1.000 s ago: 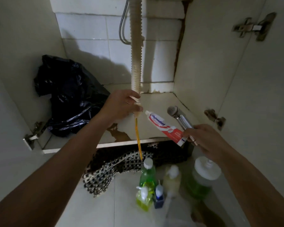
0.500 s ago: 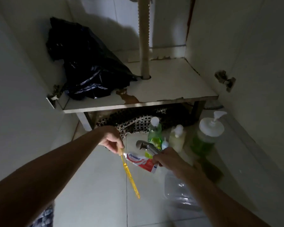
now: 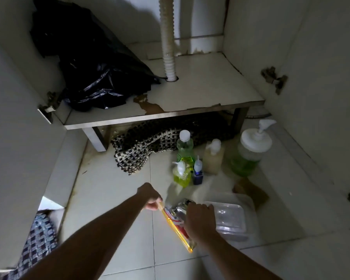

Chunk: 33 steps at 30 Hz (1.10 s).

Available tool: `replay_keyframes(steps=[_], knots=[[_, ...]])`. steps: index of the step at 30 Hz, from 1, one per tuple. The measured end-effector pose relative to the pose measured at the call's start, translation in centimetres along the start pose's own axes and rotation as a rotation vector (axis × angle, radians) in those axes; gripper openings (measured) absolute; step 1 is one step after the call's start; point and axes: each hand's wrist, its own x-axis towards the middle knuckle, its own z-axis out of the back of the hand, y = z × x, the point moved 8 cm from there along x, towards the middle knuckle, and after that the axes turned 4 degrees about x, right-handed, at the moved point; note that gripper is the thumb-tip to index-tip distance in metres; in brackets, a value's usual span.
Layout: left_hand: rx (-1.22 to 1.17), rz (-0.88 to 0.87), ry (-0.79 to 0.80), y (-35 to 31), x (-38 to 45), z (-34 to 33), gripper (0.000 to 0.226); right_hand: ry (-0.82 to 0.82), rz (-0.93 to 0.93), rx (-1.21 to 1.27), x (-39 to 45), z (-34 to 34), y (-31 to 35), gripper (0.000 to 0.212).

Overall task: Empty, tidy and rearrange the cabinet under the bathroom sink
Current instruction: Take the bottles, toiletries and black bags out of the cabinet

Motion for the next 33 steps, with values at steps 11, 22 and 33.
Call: replay_keyframes(steps=[11, 22, 33], knots=[[-0.33, 0.081, -0.046, 1.0, -0.3, -7.0, 0.017, -0.051, -0.016, -0.056, 1.1, 0.1, -5.5, 0.044], [-0.259, 0.026, -0.074, -2.2, 0.2, -10.3, 0.045, -0.049, -0.073, -0.077, 3.2, -0.1, -10.7, 0.047], [-0.317, -0.097, 0.015, -4.8, -1.7, -9.7, 0.021, 0.091, -0.267, -0.172, 3.9, 2.8, -14.0, 0.03]])
